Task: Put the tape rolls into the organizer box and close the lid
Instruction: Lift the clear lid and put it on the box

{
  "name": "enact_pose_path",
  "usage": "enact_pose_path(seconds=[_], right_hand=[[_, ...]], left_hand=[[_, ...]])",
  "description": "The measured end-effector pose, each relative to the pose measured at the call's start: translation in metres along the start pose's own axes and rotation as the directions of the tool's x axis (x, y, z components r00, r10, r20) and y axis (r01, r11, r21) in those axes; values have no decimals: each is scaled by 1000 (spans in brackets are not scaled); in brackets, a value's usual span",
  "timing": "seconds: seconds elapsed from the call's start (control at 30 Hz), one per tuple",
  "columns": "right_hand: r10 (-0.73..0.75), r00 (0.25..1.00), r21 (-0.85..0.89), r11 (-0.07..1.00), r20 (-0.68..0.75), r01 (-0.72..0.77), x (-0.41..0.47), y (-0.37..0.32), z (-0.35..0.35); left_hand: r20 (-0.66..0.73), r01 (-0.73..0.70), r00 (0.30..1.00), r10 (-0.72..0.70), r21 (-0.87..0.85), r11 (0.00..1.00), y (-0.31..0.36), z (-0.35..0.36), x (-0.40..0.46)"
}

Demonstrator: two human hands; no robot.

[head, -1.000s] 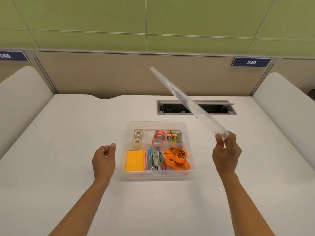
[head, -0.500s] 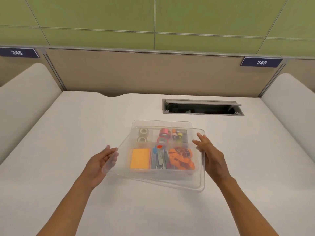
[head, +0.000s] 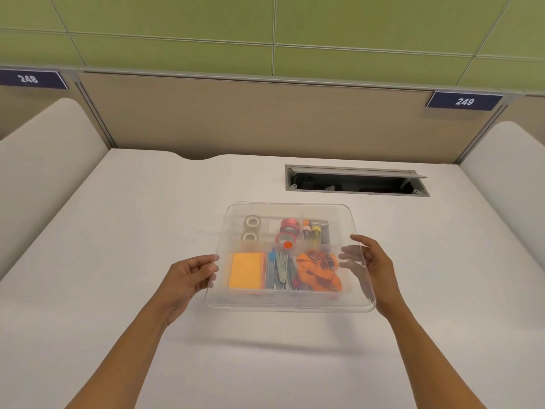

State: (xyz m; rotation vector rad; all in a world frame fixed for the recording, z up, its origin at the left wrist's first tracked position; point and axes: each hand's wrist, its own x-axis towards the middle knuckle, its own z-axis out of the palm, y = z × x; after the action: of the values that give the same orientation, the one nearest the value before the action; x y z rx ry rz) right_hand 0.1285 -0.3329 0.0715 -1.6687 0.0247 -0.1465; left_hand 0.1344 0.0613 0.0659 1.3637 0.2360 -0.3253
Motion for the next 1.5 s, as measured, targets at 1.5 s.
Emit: enact_pose_path(seconds=[1.5], right_hand=[[76,926,-595,746,-369,-298,51,68,33]], left_hand=[[-292,37,875,387,836,547,-48,62,56]])
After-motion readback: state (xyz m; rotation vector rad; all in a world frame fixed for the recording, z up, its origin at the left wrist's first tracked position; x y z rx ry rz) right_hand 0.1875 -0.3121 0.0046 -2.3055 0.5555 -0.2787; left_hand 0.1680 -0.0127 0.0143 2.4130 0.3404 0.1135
